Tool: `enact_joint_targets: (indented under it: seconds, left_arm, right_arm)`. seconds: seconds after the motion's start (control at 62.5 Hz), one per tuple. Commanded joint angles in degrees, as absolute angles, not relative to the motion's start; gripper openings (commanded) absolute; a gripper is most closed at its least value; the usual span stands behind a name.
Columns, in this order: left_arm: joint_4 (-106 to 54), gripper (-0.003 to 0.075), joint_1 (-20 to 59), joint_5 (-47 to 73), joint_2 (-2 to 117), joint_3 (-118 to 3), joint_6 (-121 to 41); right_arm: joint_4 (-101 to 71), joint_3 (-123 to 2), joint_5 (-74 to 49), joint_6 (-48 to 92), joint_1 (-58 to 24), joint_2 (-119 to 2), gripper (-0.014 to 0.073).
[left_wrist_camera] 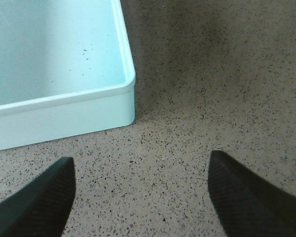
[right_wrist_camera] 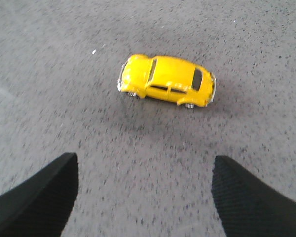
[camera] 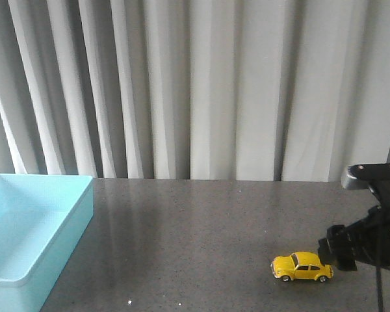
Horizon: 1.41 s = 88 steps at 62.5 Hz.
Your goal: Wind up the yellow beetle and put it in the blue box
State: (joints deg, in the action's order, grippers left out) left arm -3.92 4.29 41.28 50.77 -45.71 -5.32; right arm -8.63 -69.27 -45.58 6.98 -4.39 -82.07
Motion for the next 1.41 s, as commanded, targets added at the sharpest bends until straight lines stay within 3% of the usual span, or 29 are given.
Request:
enact_joint_targets:
  seconds: [0.0, 0.688, 1.392]
  left_arm:
    - [-4.81, 0.0536, 4.66, 37.20, 50.52, -47.52, -5.33]
    - [-4.81, 0.0536, 4.66, 37.14, 50.52, -47.41, -5.33]
    - [-4.81, 0.0536, 4.66, 37.32, 50.52, -47.41, -5.33]
  right_arm:
    - [-7.52, -76.69, -46.13, 3.98, -4.42, -86.17, 0.0561]
    - [-7.67, -108.13, -64.68, 1.84, -4.30, -116.00, 0.0561]
    - [-7.41, -110.14, -67.27, 0.80, -4.04, -121.98, 0.0561]
